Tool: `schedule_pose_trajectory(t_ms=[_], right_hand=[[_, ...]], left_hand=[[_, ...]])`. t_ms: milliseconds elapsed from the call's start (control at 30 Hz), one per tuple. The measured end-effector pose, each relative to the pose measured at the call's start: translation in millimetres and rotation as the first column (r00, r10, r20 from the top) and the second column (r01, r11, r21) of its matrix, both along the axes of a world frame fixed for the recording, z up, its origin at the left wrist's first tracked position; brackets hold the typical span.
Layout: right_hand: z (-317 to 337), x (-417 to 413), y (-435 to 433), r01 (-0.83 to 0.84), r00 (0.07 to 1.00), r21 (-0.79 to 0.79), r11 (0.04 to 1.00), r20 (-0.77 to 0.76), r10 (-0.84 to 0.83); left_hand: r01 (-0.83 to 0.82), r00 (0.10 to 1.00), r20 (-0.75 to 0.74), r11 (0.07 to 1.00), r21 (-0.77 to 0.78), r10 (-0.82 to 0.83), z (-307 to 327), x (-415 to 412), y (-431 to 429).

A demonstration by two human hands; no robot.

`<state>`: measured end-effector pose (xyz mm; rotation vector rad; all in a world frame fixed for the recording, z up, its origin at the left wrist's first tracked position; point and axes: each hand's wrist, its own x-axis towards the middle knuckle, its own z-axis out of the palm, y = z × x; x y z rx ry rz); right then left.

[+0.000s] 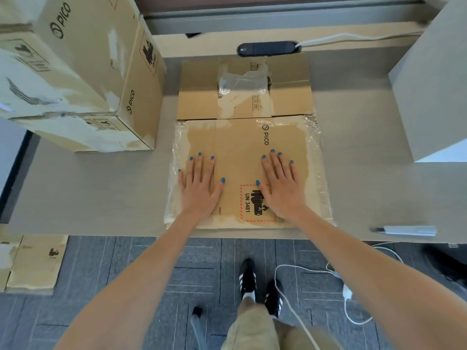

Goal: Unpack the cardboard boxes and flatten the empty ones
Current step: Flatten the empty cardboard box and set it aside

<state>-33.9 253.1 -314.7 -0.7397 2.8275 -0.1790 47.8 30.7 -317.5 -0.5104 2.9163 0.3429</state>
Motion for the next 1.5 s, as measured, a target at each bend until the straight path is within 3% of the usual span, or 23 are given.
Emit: schedule_pose_trajectory(t_ms=[100,200,333,467,667,800,967,1100,1500], right_hand=[[16.0,-5.8,-0.9,0.037,0.996,-0.062,0.997,0.086,-0.031],[28.9,-11.3,3.8,0.281,0.959,-0.050,0.958,0.056,-0.278],[37.0,-16.2,16.5,0.539,0.832,0.069,0.840,0.115,-0.543],[41.0,-24.0,15.6,0.646,0.756,-0.029,0.763,0.165,-0.633],[45.9,-42.4,14.3,0.781,0.617,-0.046,0.622,0.204,-0.760],[48.2,-50.8,19.1,0.832,0.549,-0.054,0.552,0.221,-0.806],[69.1,-56.2,16.9,0.807,0.589,-0.181,0.562,0.195,-0.784],[85.1,-53.8,15.5,0.791,0.612,-0.235,0.565,0.294,-0.734],[132.5,-26.1,26.7,0.686,0.716,-0.426,0.590,0.252,-0.651]], left_hand=[[-0.066,0.995,-0.062,0.991,0.118,0.074,20.4,-3.4,-2.1],[-0.256,0.956,-0.111,0.957,0.141,0.272,33.6,-6.8,-9.5],[-0.557,0.828,0.045,0.809,0.188,0.559,43.3,-15.5,-23.7],[-0.551,0.832,0.066,0.804,0.226,0.551,50.3,-25.9,-33.5],[-0.667,0.721,0.180,0.599,0.442,0.670,45.4,-36.4,-57.6],[-0.659,0.706,0.231,0.502,0.560,0.669,32.0,-40.0,-79.9],[-0.589,0.757,0.142,0.572,0.571,0.638,67.1,-39.4,-64.0],[-0.522,0.765,0.066,0.556,0.647,0.641,78.9,-38.7,-53.5],[-0.386,0.740,-0.104,0.546,0.744,0.664,122.8,-15.2,-15.4]])
